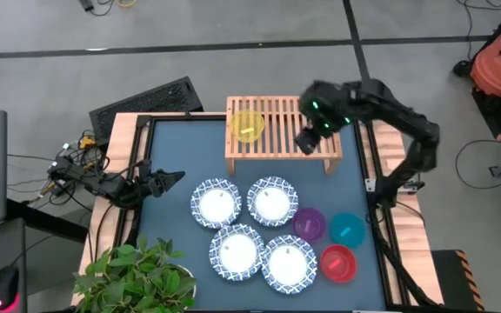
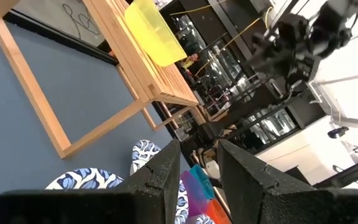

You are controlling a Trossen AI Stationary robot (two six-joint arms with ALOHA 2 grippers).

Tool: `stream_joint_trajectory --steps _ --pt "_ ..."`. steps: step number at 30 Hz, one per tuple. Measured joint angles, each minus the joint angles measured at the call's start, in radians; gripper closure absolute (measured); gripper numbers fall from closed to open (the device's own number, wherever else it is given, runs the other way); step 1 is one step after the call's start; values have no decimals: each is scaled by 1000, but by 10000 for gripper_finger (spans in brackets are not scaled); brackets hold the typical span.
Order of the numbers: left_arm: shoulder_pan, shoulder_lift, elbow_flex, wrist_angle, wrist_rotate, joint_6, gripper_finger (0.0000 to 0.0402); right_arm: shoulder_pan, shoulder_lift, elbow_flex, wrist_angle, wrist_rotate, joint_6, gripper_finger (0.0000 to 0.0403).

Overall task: Place and stack bowls onto a shelf
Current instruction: Put the top right white bowl on the shelf

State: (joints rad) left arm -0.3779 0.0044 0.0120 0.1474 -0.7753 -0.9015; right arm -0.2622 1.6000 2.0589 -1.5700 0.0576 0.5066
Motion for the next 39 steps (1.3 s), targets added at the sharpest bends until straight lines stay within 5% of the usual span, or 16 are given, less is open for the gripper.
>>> stream_joint_trajectory --steps 4,14,27,39 --pt "0 0 0 0 -24 4 308 123 -106 -192 1 169 236 229" --pt "0 0 0 -7 -115 8 308 325 -290 -789 112 183 740 213" --pt "0 0 0 -7 -129 32 308 283 -320 -1188 835 81 633 180" --pt "0 0 0 -7 -122 24 308 286 -316 -1302 1033 46 633 177"
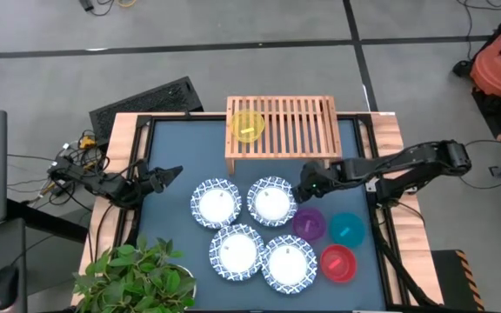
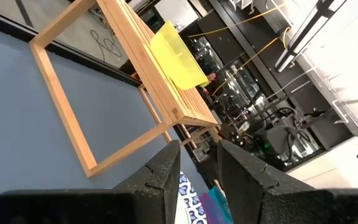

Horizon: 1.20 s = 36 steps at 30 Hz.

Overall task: Place and stack bowls onto a shelf
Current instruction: Put the top right white bowl on the shelf

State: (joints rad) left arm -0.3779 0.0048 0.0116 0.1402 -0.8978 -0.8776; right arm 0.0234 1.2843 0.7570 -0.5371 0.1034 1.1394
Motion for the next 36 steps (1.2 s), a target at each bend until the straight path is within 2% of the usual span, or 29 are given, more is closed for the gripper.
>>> stream_joint_trajectory --steps 10,16,20,28,33,36 --pt "0 0 0 -3 -1 -6 308 24 165 -1 89 -2 -39 177" --pt "0 0 0 -2 -1 -9 308 20 208 0 127 -27 -36 185" --pt "0 0 0 -2 0 -10 308 21 208 0 121 -29 -22 233" --pt "0 0 0 -5 0 -10 308 14 170 2 124 -31 -21 377" --pt "0 0 0 -13 0 -10 308 -3 96 1 116 -26 -14 382" --pt "0 0 0 -14 -1 -10 308 -22 45 1 120 -62 -13 378"
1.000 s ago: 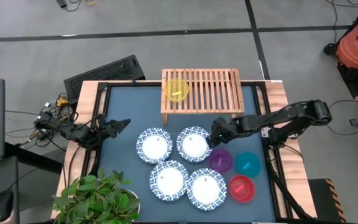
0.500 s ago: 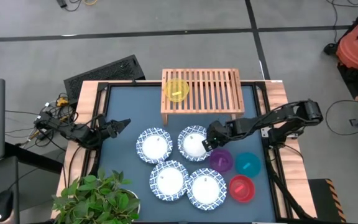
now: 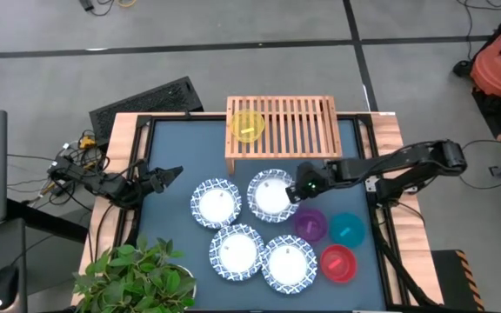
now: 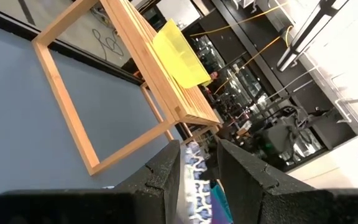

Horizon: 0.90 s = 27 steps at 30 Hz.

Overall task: Place and stack bowls onto a shelf
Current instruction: Put the top right white bowl on the shelf

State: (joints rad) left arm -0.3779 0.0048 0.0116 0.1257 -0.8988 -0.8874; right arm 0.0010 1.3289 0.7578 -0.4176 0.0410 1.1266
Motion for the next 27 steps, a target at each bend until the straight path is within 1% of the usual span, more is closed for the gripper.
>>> stream_joint_trajectory --steps 5,9,12,16,19,22,25,27 --pt "0 0 0 0 0 0 308 -13 -89 0 -7 -130 -5 380" --pt "0 0 0 -1 0 0 308 -6 -168 15 -16 -236 24 380" --pt "0 0 0 -1 0 0 308 -5 -228 52 -20 -282 25 380" --pt "0 0 0 -3 -2 -10 308 -10 -307 130 -19 -297 16 379" --pt "0 0 0 -6 0 -11 308 -45 -357 200 -35 -284 -21 379" --pt "0 0 0 -11 0 -11 308 -116 -387 283 -78 -245 -73 379" --pt "0 0 0 -10 0 -11 308 -213 -388 370 -176 -202 -142 379" --pt "0 0 0 -10 0 -11 308 -291 -375 423 -275 -175 -191 379"
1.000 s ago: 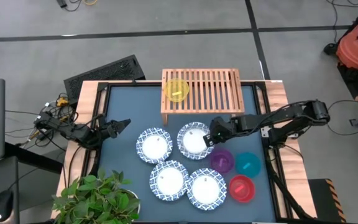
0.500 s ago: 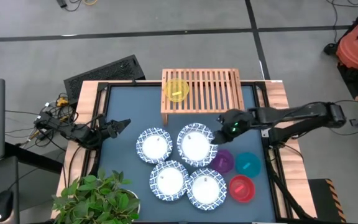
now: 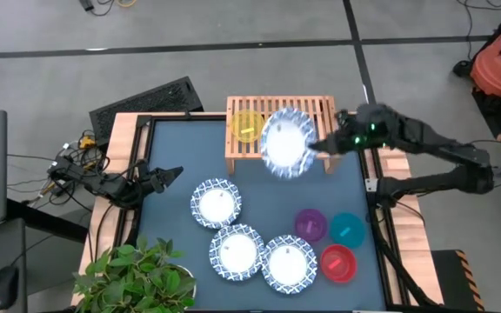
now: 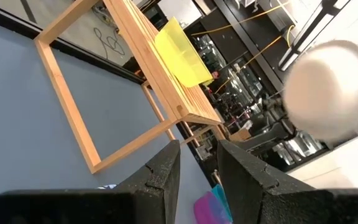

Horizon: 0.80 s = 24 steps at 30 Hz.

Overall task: Place and stack bowls onto a shelf
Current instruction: Put the top right white bowl on the shelf

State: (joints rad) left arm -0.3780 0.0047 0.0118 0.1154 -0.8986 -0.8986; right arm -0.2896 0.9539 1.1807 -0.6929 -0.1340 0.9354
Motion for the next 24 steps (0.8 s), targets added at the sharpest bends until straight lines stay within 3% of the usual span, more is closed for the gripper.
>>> stream_joint_trajectory --steps 7,14,24 --pt "0 0 0 1 0 -11 308 -280 81 132 -281 -1 -159 379" --pt "0 0 0 2 0 -11 308 -533 182 190 -443 -165 -322 379" --pt "0 0 0 -32 1 -48 308 -741 352 191 -487 -320 -464 379"
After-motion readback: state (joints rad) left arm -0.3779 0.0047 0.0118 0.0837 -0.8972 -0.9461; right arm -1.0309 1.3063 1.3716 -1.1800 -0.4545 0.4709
